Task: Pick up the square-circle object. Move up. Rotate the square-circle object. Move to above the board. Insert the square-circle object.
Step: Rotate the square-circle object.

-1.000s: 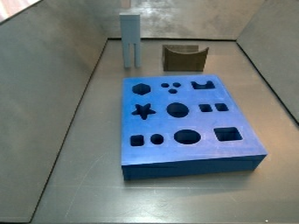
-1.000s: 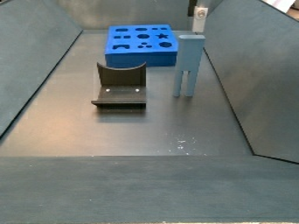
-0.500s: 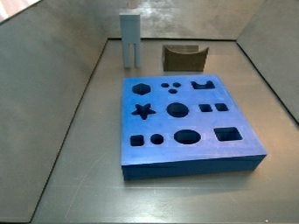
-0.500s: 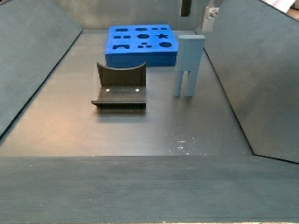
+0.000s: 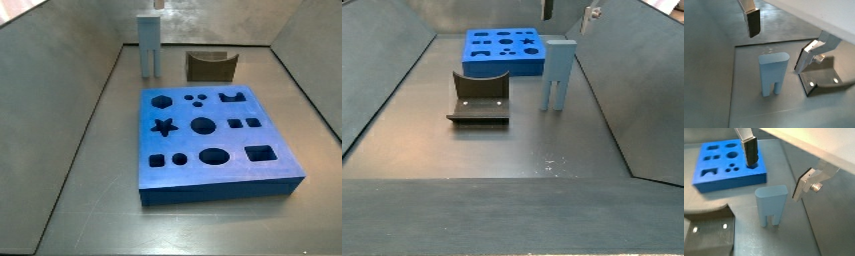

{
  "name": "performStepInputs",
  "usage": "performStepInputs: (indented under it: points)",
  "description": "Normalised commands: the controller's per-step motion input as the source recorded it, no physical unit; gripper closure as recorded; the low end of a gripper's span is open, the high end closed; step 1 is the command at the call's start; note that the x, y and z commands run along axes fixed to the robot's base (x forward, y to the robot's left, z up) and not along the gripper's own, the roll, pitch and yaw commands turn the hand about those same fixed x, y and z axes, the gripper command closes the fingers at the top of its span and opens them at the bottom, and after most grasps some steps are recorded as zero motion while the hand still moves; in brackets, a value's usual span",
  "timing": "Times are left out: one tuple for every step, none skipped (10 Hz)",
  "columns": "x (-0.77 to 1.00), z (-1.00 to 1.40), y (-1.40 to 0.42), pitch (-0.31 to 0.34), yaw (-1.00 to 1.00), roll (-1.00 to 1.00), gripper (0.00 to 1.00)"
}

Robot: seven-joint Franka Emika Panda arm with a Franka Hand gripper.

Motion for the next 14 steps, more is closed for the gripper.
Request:
performStepInputs:
  points:
    - [0.04, -0.03, 0.00, 0.016, 1.00, -0.01, 0.00]
    - [0.04, -0.03, 0.00, 0.017, 1.00, -0.01, 0.00]
    - [0.04, -0.03, 0.00, 0.019, 1.00, -0.01, 0.00]
    - [0.04, -0.03, 0.00, 0.021, 1.00, -0.01, 0.00]
    - [0.04, -0.03, 0.00, 0.023, 1.00, -0.01, 0.00]
    - [0.04, -0.03, 0.00, 0.026, 1.00, -0.01, 0.00]
    - [0.04, -0.03, 0.00, 0.030, 1.00, -0.02, 0.00]
    - [0.04, -0.03, 0.00, 0.033, 1.00, -0.02, 0.00]
    - [0.04, -0.03, 0.00, 0.044, 1.00, -0.03, 0.00]
    - [0.04, -0.03, 0.00, 0.050, 1.00, -0.03, 0.00]
    - [0.04, -0.03, 0.00, 0.055, 0.76, -0.03, 0.00]
    - [0.04, -0.03, 0.00, 0.054, 0.53, -0.03, 0.00]
    - [0.04, -0.02, 0.00, 0.054, 0.36, -0.03, 0.00]
    - [0.04, -0.02, 0.00, 0.053, 0.23, -0.03, 0.00]
